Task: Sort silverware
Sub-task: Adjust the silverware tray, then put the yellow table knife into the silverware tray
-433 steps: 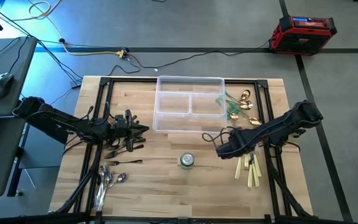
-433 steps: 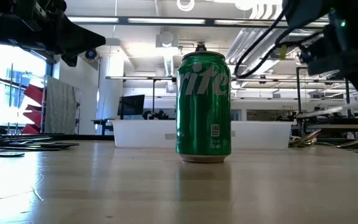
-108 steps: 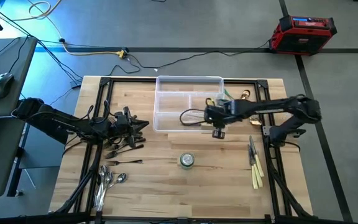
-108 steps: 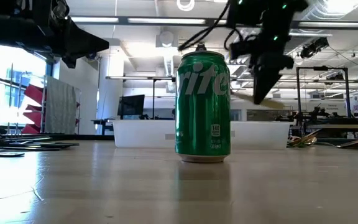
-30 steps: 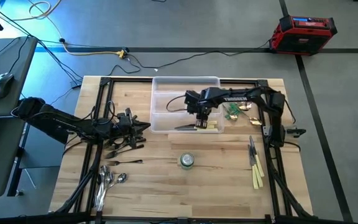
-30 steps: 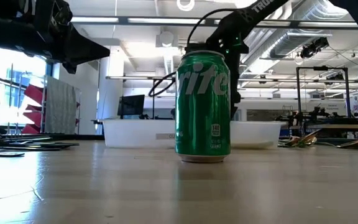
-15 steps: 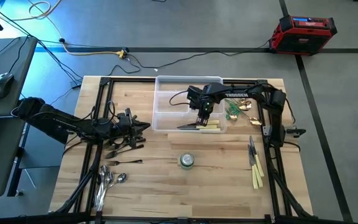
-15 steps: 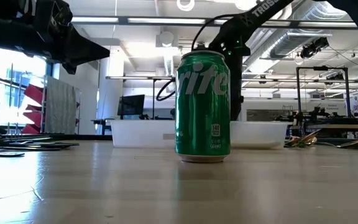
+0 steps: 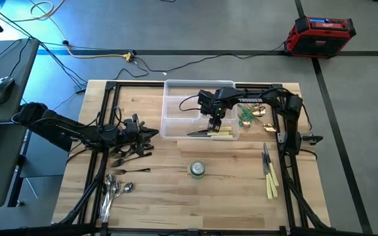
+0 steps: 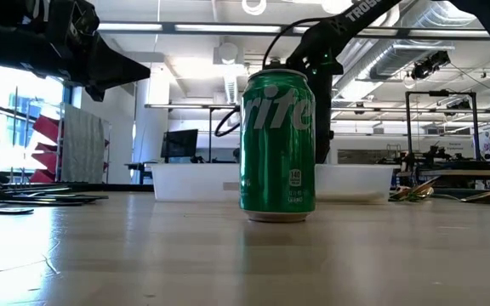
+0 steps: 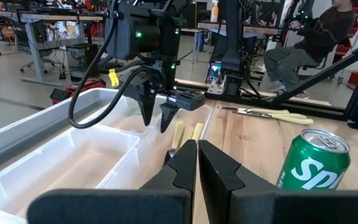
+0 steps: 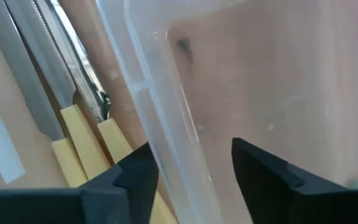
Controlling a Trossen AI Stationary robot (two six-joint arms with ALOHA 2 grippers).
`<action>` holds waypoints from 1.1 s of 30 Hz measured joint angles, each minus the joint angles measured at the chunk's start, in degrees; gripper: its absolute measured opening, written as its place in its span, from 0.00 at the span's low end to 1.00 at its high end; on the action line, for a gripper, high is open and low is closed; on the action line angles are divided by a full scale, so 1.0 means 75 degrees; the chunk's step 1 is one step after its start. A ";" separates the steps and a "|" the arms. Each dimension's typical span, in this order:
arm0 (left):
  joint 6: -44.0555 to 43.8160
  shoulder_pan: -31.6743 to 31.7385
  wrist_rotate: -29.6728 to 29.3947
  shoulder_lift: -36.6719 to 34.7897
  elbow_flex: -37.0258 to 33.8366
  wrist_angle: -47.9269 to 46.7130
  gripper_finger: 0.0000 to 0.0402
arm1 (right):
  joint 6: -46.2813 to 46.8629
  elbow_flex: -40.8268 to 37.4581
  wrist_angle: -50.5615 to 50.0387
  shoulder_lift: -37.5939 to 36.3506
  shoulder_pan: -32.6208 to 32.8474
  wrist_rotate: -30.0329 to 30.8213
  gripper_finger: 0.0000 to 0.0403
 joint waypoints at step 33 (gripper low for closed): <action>0.0008 0.0003 -0.0003 0.0001 0.0000 -0.0025 0.00 | 0.1746 0.0026 -0.0999 -0.2524 0.1071 0.0530 0.46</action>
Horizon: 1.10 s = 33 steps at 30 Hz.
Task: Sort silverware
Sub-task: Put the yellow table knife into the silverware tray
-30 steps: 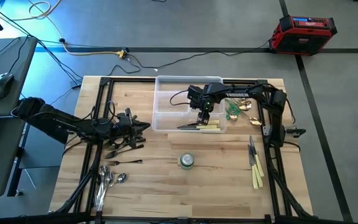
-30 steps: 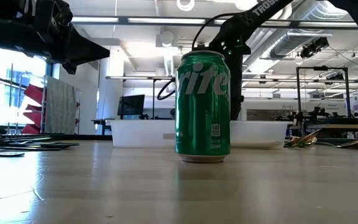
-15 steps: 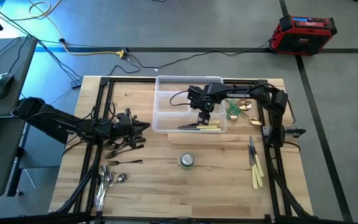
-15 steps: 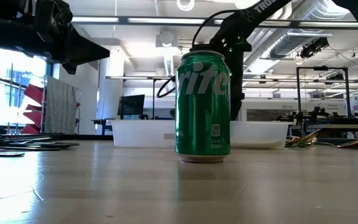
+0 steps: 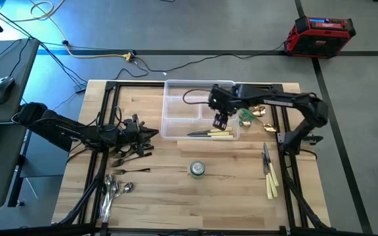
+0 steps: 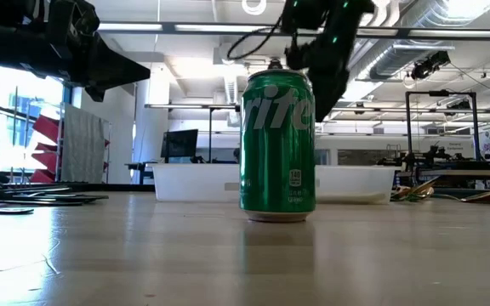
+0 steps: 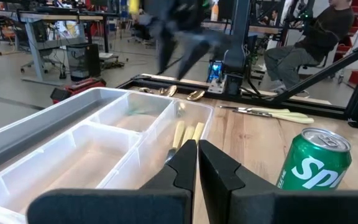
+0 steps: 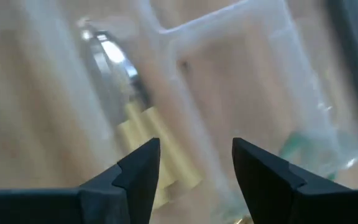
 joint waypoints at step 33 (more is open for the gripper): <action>0.0403 0.0334 0.0152 -0.0003 0.0000 0.0407 0.00 | 1.3038 -0.4990 0.1453 -0.1006 0.7143 -0.3089 0.46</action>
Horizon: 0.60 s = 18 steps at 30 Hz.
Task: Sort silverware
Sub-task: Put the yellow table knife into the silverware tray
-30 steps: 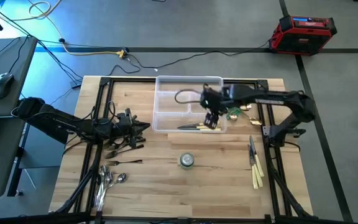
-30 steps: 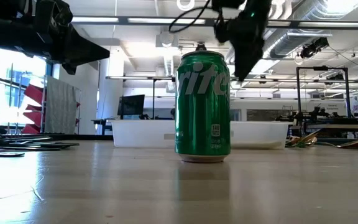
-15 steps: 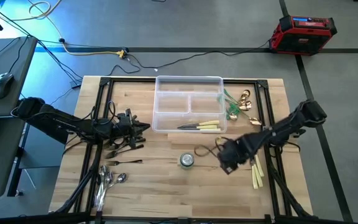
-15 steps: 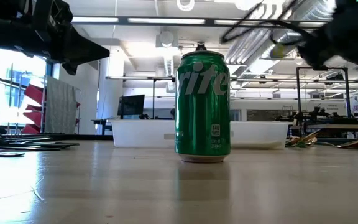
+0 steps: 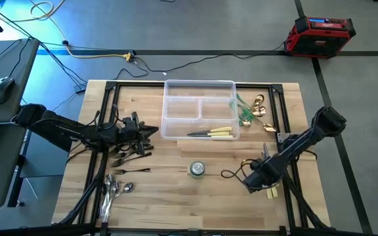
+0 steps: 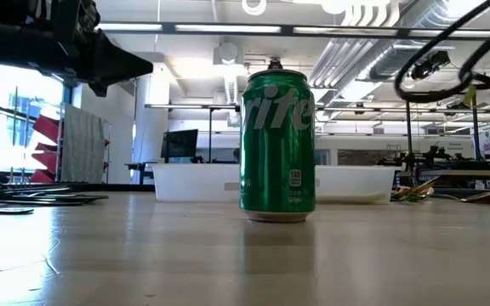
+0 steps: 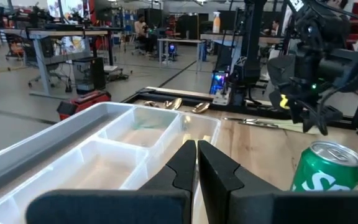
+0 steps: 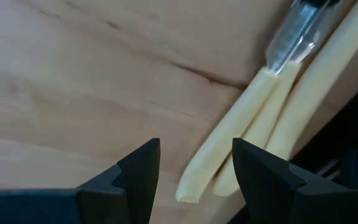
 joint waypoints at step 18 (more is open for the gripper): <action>-0.0006 0.0028 0.0000 0.0006 0.0000 -0.0002 0.00 | 0.0611 -0.0785 0.1743 0.0097 0.0448 0.0229 0.36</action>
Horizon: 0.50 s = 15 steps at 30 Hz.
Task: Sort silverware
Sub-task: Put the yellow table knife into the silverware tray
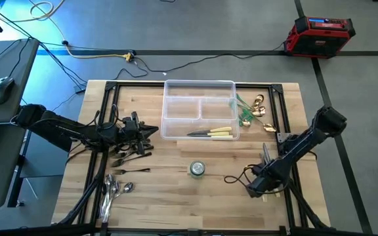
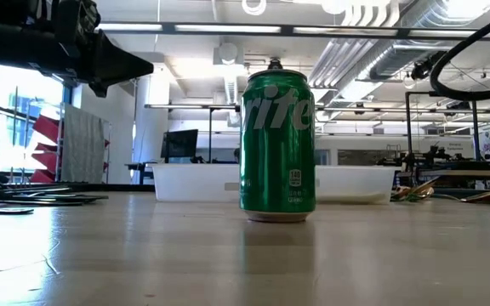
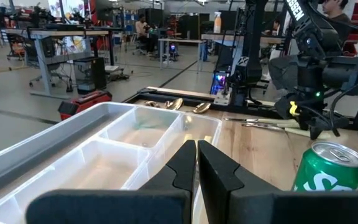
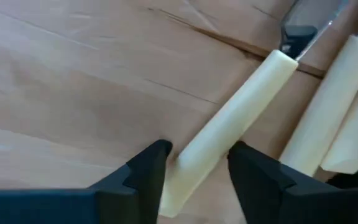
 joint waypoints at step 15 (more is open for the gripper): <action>-0.0009 0.0000 0.0000 0.0000 0.0000 0.0003 0.00 | -0.0738 0.1803 -0.2229 0.0232 -0.0137 0.2311 0.08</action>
